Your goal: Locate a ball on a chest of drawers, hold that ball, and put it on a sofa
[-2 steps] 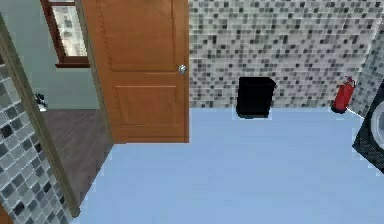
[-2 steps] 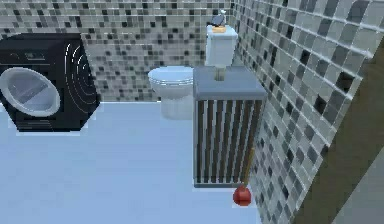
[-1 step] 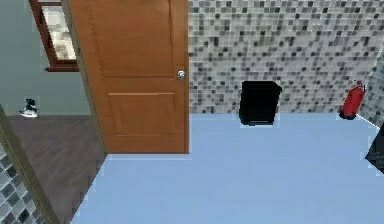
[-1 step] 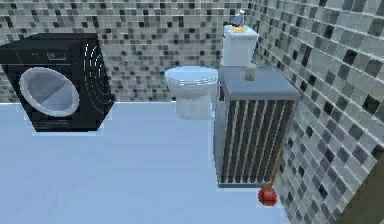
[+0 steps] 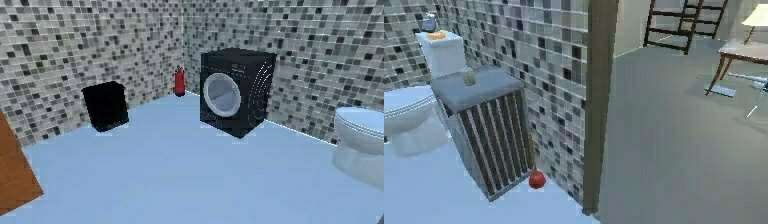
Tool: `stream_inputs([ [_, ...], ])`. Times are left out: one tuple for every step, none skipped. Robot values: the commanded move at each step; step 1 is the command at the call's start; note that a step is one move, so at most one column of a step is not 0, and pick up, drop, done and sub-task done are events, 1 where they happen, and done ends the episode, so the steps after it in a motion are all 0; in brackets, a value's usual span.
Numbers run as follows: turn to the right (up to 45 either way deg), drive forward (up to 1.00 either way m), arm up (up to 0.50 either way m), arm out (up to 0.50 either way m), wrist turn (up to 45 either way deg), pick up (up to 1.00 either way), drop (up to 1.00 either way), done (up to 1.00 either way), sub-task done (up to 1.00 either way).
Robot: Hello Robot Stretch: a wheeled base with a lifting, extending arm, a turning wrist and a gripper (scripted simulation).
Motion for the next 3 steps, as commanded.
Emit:
stream_inputs([
  [42.0, 0.00, 0.00, 0.00, 0.0, 0.00, 0.00, 0.00, 0.00],
  [0.0, 0.20, 0.00, 0.00, 0.0, 0.00, 0.00, 0.00, 0.00],
  [-45.0, 0.00, 0.00, 0.00, 0.0, 0.00, 0.00, 0.00, 0.00],
])
